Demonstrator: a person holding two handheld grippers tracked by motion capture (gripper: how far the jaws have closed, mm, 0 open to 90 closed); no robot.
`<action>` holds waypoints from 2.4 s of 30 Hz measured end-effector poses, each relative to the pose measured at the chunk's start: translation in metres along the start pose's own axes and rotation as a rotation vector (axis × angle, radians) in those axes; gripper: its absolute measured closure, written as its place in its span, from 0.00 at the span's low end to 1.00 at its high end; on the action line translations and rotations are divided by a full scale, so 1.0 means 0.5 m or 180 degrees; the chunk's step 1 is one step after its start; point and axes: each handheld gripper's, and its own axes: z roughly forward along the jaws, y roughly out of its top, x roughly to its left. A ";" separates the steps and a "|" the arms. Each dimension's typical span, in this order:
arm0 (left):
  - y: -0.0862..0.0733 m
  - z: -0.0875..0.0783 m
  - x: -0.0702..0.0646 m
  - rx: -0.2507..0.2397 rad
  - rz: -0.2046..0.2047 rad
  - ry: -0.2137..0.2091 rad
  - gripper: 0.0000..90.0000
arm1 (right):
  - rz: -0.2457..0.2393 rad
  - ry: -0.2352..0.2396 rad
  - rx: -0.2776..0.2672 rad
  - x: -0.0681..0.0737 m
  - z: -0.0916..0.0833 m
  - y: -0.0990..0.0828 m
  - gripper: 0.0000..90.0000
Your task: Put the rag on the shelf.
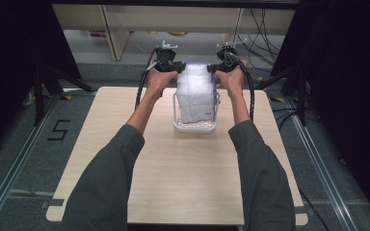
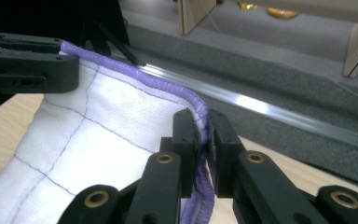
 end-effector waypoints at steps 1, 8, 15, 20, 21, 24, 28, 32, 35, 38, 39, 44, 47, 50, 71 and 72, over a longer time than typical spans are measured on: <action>-0.003 0.002 0.001 0.0028 0.0021 -0.0002 0.87 | 0.0022 -0.0001 0.0065 -0.001 0.003 -0.004 0.92; -0.022 0.011 -0.003 0.0072 -0.0062 -0.0044 0.80 | 0.0009 -0.0046 0.0204 -0.008 0.021 -0.021 0.86; -0.031 0.000 0.012 0.0136 -0.0082 -0.0062 0.74 | 0.0178 -0.0072 0.0250 -0.018 0.022 -0.031 0.71; -0.039 -0.022 0.030 0.0168 -0.0161 -0.0101 0.71 | 0.0215 -0.0080 0.0222 -0.027 0.004 -0.032 0.66; -0.039 -0.022 0.030 0.0168 -0.0161 -0.0101 0.71 | 0.0215 -0.0080 0.0222 -0.027 0.004 -0.032 0.66; -0.047 -0.034 0.038 0.0220 -0.0203 -0.0160 0.69 | 0.0241 -0.0078 0.0224 -0.028 -0.016 -0.030 0.64; -0.057 -0.050 0.048 0.0234 -0.0241 -0.0212 0.66 | 0.0163 -0.0041 0.0156 -0.031 -0.033 -0.032 0.64; -0.068 -0.069 0.052 0.0248 -0.0364 -0.0255 0.54 | 0.0196 -0.0030 0.0161 -0.035 -0.041 -0.041 0.62; -0.074 -0.082 0.054 0.0326 -0.0266 -0.0249 0.49 | 0.0162 0.0008 0.0148 -0.039 -0.044 -0.048 0.60; -0.078 -0.091 0.056 0.0355 -0.0275 -0.0235 0.45 | 0.0190 0.0032 0.0131 -0.038 -0.048 -0.052 0.59; -0.079 -0.094 0.055 0.0368 -0.0281 -0.0224 0.45 | 0.0191 0.0026 0.0139 -0.039 -0.050 -0.053 0.59; -0.083 -0.117 0.053 0.0394 -0.0274 -0.0252 0.41 | 0.0278 0.0044 0.0149 -0.030 -0.064 -0.057 0.54; -0.085 -0.126 0.052 0.0390 -0.0270 -0.0251 0.41 | 0.0213 0.0068 0.0130 -0.032 -0.072 -0.060 0.53; -0.091 -0.137 0.049 0.0390 -0.0262 -0.0265 0.41 | 0.0202 0.0081 0.0129 -0.029 -0.082 -0.063 0.50; -0.143 -0.188 0.005 0.0381 -0.0138 -0.0506 0.38 | 0.0076 0.0249 -0.0013 -0.025 -0.147 -0.121 0.45; -0.145 -0.188 0.003 0.0359 -0.0163 -0.0530 0.38 | 0.0074 0.0244 -0.0019 -0.022 -0.149 -0.123 0.45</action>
